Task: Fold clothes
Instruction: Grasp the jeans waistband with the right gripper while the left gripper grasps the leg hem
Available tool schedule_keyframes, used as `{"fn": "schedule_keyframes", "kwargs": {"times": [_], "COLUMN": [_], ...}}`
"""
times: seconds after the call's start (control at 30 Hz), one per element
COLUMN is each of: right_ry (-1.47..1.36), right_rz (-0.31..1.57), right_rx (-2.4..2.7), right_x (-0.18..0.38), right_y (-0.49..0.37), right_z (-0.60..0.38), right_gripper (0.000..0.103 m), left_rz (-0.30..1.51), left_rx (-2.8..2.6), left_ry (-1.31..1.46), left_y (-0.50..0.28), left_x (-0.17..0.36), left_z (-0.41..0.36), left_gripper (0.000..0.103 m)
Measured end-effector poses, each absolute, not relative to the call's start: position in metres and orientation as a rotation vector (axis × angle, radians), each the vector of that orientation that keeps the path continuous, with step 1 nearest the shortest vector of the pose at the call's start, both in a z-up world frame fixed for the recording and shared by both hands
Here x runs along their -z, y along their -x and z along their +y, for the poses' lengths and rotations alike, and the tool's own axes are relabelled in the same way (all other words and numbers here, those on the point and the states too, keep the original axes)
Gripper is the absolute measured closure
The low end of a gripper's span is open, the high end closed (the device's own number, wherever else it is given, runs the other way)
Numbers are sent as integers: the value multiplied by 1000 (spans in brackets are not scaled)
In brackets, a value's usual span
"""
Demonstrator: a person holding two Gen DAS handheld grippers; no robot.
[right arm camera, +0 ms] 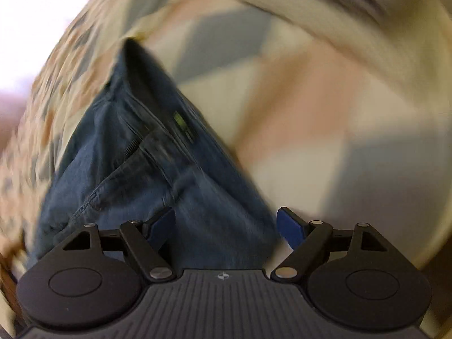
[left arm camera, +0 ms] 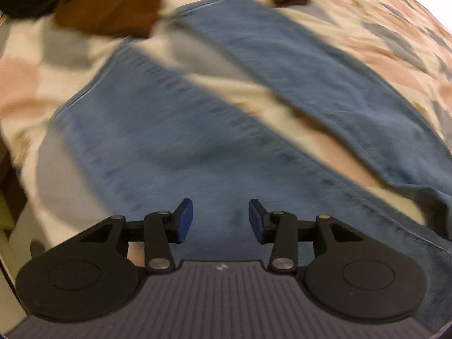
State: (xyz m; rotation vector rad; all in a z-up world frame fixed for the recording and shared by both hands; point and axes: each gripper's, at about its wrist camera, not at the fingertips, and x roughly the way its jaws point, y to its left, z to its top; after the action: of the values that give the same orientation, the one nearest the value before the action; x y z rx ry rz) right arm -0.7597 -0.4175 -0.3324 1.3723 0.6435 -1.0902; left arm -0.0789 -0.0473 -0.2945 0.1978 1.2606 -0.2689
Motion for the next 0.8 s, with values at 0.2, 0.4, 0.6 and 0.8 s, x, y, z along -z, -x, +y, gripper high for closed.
{"fn": "schedule_keyframes", "kwargs": {"times": [0.2, 0.4, 0.6, 0.8], "right_ry": [-1507, -1486, -1454, -1373], "right_rz": [460, 410, 432, 454], "right_rx": [1204, 1247, 1358, 1368], "right_x": [354, 369, 362, 332], "right_y": [758, 731, 727, 732], "right_z": [-371, -363, -356, -354], "right_gripper": [27, 23, 76, 94], "left_rz": [1297, 1302, 1254, 1193], "left_rx": [177, 116, 132, 249], "left_ry": [-61, 187, 321, 189], "left_y": [55, 26, -8, -33], "left_x": [309, 333, 347, 319], "left_z": [37, 102, 116, 105], "left_gripper": [61, 55, 56, 101]}}
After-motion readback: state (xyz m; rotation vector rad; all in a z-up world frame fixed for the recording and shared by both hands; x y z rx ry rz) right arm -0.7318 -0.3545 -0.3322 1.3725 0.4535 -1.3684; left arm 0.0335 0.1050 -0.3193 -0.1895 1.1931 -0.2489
